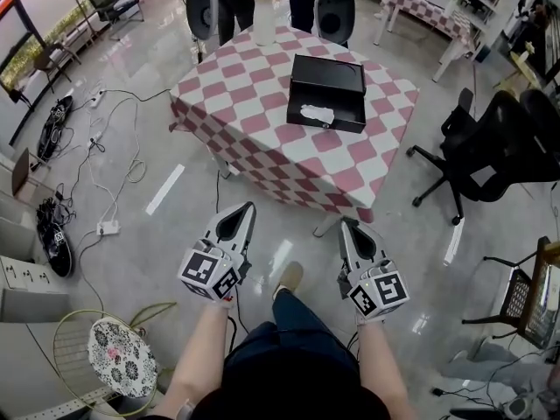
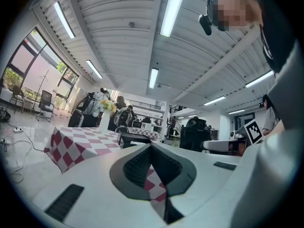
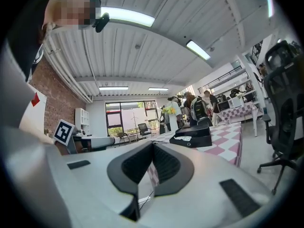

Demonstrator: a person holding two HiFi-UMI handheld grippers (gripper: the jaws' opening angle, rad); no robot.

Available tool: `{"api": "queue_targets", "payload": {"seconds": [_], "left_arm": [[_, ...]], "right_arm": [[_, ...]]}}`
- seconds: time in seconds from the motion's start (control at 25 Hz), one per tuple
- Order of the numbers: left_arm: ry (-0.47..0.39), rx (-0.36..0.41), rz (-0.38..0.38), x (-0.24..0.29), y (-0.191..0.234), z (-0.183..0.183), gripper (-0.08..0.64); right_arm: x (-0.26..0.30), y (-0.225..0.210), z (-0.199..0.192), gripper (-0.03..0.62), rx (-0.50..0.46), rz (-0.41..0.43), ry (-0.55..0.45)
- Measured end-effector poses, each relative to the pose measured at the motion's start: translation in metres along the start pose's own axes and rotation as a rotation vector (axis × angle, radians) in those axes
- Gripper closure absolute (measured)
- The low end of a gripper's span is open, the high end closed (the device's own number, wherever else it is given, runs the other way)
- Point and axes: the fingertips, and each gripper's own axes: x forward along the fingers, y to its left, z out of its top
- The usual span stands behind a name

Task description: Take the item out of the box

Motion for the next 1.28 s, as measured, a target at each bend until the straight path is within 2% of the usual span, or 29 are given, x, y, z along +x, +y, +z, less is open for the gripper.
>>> {"api": "queue_targets", "payload": {"seconds": [0.72, 1.28], "left_arm": [[0.049, -0.012, -0.054, 0.111, 0.04, 0.0, 0.557], [0.062, -0.02, -0.086, 0.179, 0.065, -0.012, 0.557]], "right_arm": [[0.086, -0.067, 0.002, 0.589, -0.006, -0.027, 0.048], [0.144, -0.101, -0.007, 0.589, -0.114, -0.016, 0.105]]}}
